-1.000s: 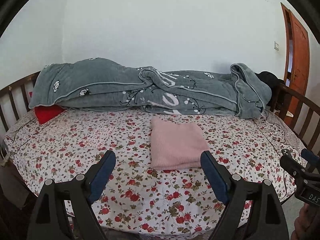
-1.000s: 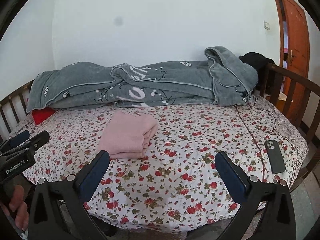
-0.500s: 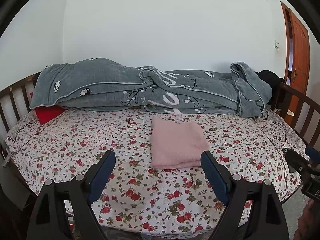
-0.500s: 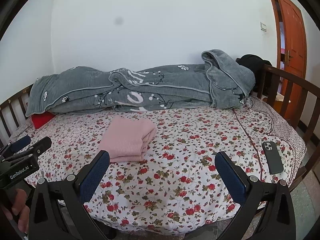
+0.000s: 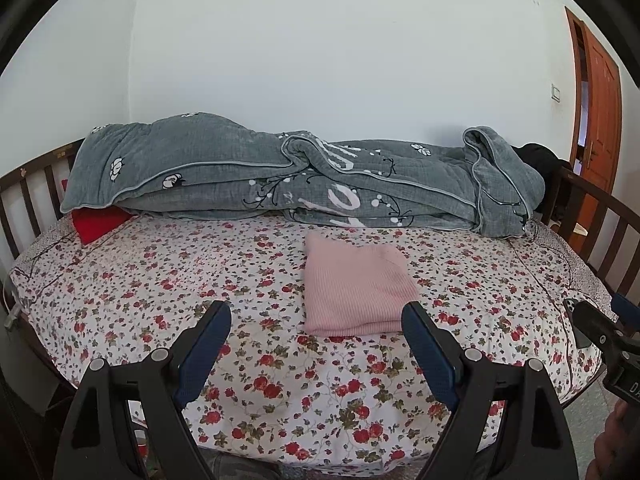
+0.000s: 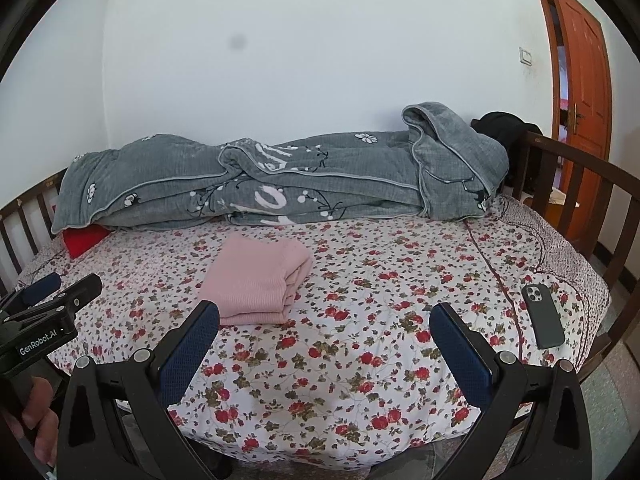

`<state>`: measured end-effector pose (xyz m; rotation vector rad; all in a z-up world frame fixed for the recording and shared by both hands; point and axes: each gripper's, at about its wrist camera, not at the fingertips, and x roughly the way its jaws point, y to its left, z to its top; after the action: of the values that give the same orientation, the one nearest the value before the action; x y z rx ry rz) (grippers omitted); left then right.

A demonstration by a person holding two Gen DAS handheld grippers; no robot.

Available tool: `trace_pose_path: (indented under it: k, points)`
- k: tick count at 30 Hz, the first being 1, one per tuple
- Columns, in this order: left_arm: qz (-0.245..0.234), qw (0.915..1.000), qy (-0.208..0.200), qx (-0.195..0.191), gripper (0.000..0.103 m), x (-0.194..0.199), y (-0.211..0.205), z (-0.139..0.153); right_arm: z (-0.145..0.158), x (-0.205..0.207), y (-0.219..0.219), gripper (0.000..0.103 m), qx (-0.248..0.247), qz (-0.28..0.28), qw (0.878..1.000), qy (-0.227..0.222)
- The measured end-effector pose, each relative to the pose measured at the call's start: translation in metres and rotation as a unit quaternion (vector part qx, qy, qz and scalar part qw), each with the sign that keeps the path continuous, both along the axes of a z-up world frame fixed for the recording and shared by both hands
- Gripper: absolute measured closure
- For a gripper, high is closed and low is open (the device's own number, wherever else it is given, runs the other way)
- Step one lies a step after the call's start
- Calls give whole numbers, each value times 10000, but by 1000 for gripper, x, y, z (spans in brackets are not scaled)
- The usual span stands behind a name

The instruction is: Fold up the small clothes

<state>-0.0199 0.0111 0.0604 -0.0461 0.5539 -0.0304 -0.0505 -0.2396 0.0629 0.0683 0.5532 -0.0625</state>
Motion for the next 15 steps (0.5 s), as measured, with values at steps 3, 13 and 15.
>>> trace_pose_path:
  k: [3,13,15]
  points:
    - [-7,10000,0,2,16,0,0,0,1,0,0,0,5,3,10000,-4]
    - [0,10000,-6,2,16,-2,0,1,3,-1,1,0,9,5,10000,-23]
    - [-3,10000,-4,-7,16,-2,0,1,2,-1,1,0,17,5,10000,-18]
